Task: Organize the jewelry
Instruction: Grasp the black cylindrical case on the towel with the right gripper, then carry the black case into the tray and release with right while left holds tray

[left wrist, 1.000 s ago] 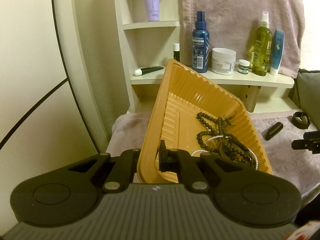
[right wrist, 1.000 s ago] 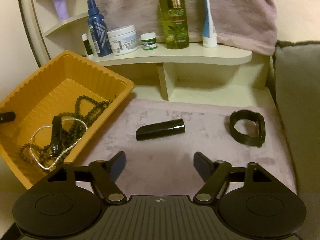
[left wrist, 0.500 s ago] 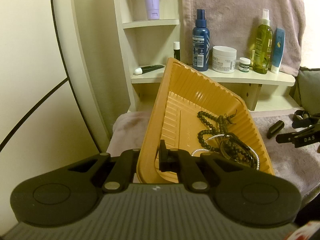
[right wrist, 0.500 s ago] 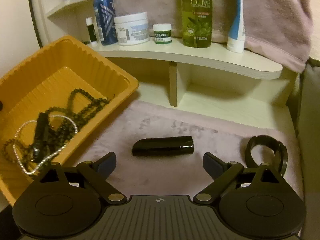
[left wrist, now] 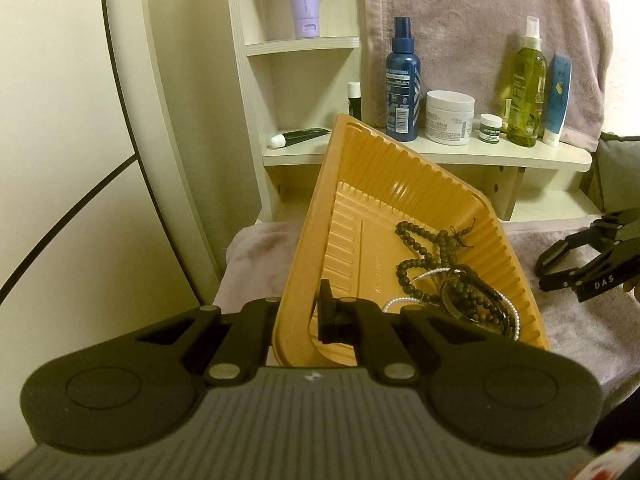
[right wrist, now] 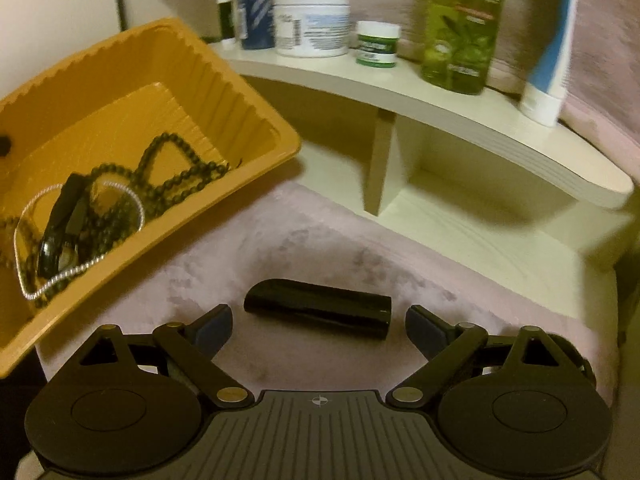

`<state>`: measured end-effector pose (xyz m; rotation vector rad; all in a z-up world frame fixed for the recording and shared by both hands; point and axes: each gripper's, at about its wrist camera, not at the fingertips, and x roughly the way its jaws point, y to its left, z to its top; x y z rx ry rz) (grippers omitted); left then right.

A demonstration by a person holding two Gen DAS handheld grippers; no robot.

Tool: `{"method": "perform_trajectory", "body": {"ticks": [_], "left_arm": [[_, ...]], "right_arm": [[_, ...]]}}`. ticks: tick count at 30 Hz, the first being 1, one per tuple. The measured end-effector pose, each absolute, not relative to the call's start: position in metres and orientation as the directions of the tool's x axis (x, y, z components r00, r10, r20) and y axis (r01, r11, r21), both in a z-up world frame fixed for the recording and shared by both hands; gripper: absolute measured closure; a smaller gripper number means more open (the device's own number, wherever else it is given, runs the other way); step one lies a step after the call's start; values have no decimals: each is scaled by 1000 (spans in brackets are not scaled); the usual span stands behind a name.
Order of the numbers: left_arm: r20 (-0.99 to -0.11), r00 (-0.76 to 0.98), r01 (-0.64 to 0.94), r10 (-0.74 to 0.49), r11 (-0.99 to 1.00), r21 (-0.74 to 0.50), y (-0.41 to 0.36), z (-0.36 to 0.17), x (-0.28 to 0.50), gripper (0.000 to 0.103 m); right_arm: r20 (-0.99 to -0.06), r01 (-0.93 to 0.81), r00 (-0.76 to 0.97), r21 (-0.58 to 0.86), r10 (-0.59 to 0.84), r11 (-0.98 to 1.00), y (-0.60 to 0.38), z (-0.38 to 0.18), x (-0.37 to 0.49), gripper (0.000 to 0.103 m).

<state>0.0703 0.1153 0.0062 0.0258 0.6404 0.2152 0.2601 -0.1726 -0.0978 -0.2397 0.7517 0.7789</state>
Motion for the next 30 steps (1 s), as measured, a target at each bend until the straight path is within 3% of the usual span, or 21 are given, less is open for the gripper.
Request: {"method": "perform_trajectory", "body": {"ticks": [5,9,30], "left_arm": [[-591,780,-191,207,977,90,115,6,70,98],[-590,780,-191,207,977,90,115,6,71,98],[-590,781,-190,204,978,87,115,6,71,98]], "right_arm": [[-691,-711,460,90,558,697,-171,-100,264,11],[-687,-709,464,90,559,699,-169,-99,262,25],[-580,-739,501,100,642,667,-175,-44,192,26]]}}
